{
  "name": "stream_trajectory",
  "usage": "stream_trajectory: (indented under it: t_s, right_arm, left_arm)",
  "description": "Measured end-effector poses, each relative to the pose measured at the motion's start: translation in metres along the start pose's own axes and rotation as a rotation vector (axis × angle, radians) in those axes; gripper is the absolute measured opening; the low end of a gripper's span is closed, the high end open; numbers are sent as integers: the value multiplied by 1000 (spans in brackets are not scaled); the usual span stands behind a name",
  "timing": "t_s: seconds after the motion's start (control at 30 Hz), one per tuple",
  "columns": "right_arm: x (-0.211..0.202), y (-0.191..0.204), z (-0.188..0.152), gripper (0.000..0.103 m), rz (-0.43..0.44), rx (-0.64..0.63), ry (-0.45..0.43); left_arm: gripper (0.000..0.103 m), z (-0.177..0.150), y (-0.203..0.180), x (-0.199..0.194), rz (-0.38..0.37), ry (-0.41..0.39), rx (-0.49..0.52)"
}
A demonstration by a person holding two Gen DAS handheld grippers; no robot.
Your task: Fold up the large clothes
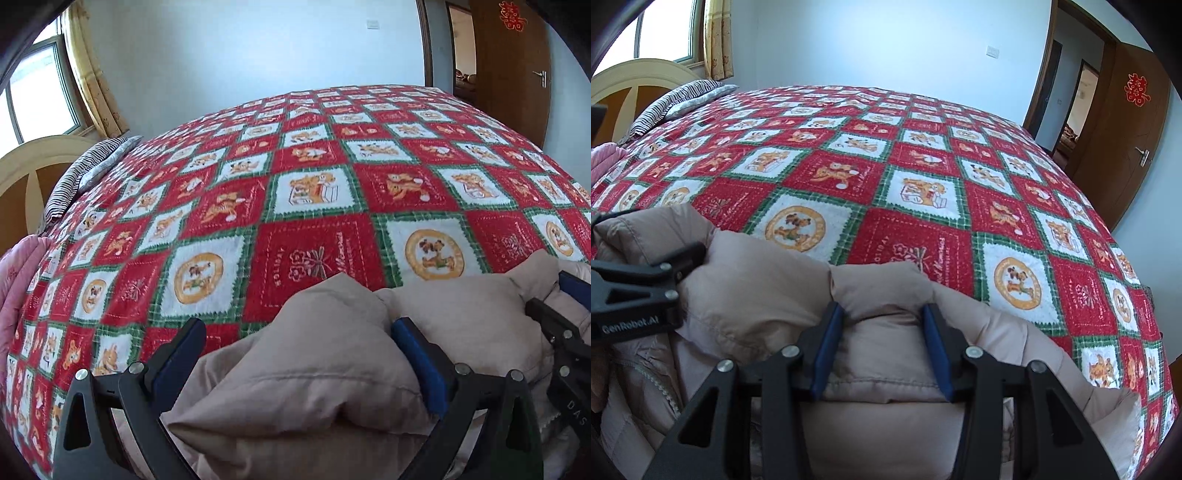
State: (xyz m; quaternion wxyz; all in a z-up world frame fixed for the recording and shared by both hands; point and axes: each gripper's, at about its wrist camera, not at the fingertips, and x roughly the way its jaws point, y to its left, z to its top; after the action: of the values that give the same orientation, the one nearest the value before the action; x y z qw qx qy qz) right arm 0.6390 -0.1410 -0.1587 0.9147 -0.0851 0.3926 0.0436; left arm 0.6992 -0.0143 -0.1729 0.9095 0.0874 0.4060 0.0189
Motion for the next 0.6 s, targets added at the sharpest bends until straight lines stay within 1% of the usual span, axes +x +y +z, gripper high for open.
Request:
stream_trajectory:
  t_s: [0.17,0.33,0.6]
  right_arm:
    - [2,1,-1,49,4,5,3]
    - [7,-2,-1,49,24,18,21]
    - [11,3,-2,50,0,-1,38]
  left_arm:
    - [102,-1,0,8,-9,20,-8]
    - [102,-2,5,18,-45,60,-39]
    - [102,-3,7,26,-72,92,-58]
